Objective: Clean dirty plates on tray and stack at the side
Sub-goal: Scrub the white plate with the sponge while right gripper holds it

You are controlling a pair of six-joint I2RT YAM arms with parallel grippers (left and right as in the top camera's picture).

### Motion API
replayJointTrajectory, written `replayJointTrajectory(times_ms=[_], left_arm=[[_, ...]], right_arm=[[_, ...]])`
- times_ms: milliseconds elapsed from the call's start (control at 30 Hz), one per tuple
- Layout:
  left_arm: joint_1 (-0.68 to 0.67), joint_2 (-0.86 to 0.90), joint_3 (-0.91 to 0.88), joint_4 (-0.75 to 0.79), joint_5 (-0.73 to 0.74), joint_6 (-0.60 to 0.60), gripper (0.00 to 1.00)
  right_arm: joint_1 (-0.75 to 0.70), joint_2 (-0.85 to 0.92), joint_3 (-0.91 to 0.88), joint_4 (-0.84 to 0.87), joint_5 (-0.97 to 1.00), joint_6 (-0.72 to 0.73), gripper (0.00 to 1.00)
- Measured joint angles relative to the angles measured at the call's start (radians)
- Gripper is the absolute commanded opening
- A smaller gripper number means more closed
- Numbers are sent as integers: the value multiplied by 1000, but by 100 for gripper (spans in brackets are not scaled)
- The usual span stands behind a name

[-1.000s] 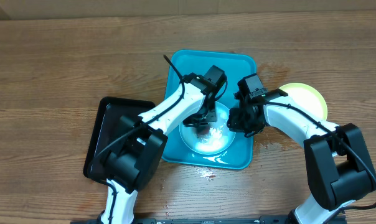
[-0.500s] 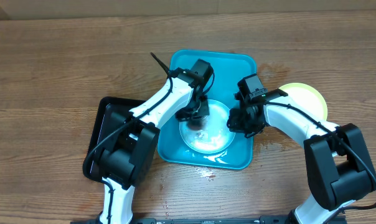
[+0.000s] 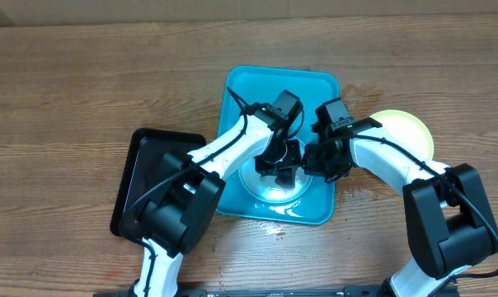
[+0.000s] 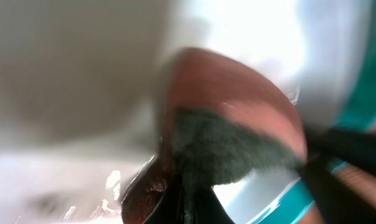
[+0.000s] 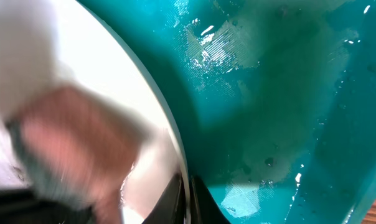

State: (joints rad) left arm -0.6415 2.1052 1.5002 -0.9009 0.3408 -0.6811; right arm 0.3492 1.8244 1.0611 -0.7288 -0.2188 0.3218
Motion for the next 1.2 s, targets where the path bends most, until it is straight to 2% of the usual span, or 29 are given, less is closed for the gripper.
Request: replayJointTrajectory(times_ms=[133,367,533,633,767,967,1100,1200], left_arm=[[0,0,0,-148,-47,8,4],[14,0,36,-344,-351,10,4],[39,1,105,-379,-536,11,4],[53,1,124,-328,-586,23,4],[61,1,123,-183,-504,64,4],[39,2,54,107,-180,89,4],[11,3,26,126,-41,86,4],[5,3,23,97,9,85,4]], right_arm=[[0,0,0,-1,-2,0,4],[0,0,0,-1,-3,0,4],[0,0,0,-2,-7,0,4],[0,0,0,-2,-7,0,4],[0,0,1,-3,-7,0,4],[0,0,1,-3,-6,0,4],[0,0,1,-3,-7,0,4],[0,0,1,-4,-6,0,4]])
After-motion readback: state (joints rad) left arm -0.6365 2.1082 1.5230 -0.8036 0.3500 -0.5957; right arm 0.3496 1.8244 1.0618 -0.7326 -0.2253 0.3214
